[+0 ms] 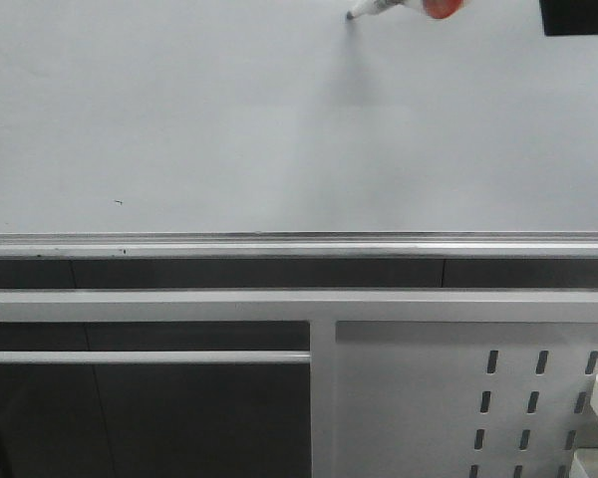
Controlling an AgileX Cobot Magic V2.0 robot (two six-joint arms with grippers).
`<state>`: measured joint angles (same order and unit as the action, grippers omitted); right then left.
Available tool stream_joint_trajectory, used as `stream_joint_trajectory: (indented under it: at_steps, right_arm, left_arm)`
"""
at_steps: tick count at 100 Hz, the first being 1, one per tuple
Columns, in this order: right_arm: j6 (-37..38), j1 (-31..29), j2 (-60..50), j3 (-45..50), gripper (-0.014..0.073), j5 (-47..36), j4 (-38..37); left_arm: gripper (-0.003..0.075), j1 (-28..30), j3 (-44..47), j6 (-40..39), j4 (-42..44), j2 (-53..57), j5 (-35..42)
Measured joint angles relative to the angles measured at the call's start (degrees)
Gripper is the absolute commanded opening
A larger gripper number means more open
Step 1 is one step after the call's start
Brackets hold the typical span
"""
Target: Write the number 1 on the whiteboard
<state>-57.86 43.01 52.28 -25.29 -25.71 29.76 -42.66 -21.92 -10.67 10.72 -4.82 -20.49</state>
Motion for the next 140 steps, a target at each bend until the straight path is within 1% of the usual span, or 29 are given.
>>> stream_joint_trajectory:
  at_steps: [22, 39, 62, 77, 98, 103, 110, 122, 133, 140]
  right_arm:
    - [0.1, 0.1, 0.1, 0.1, -0.0069, -0.7, 0.4]
    - [0.1, 0.4, 0.9, 0.1, -0.0069, -0.4, 4.3]
    - [0.1, 0.4, 9.4, 0.1, -0.0069, 3.5, 8.9]
    - [0.1, 0.4, 16.0, 0.1, -0.0069, 3.6, 12.2]
    - [0.1, 0.4, 16.6, 0.0, -0.0073, 2.7, 12.2]
    - [0.1, 0.5, 15.9, -0.5, -0.0073, 3.7, 12.2]
    - [0.1, 0.3, 14.1, -1.9, -0.0072, 7.1, 12.5]
    - [0.1, 0.2, 8.1, -6.0, -0.0072, 15.6, 12.4]
    - [0.1, 0.9, 2.0, -10.3, -0.0068, 27.7, 12.3]
    - [0.1, 1.1, -1.1, -12.7, -0.0068, 36.1, 12.5]
  left_arm:
    - [-0.0020, 0.0, 0.0, -0.1, 0.0, 0.0, 0.1]
    - [-0.0020, 0.0, 0.0, -0.1, 0.0, 0.0, 0.2]
    - [-0.0020, 0.0, 0.0, -0.1, 0.0, 0.0, 1.8]
    - [-0.0020, 0.0, 0.0, -0.1, 0.0, 0.0, 2.8]
    - [-0.0020, 0.0, 0.0, -0.1, 0.0, 0.0, 3.0]
    - [-0.0020, 0.0, 0.0, -0.1, 0.0, 0.0, 3.0]
    - [-0.0020, 0.0, 0.0, -0.1, 0.0, 0.0, 3.0]
    - [-0.0019, 0.0, 0.0, -0.1, 0.0, 0.0, 3.0]
    - [-0.0013, 0.0, 0.0, -0.1, 0.0, 0.0, 3.0]
    - [0.0036, 0.0, 0.0, -0.1, -0.4, 0.0, 2.5]
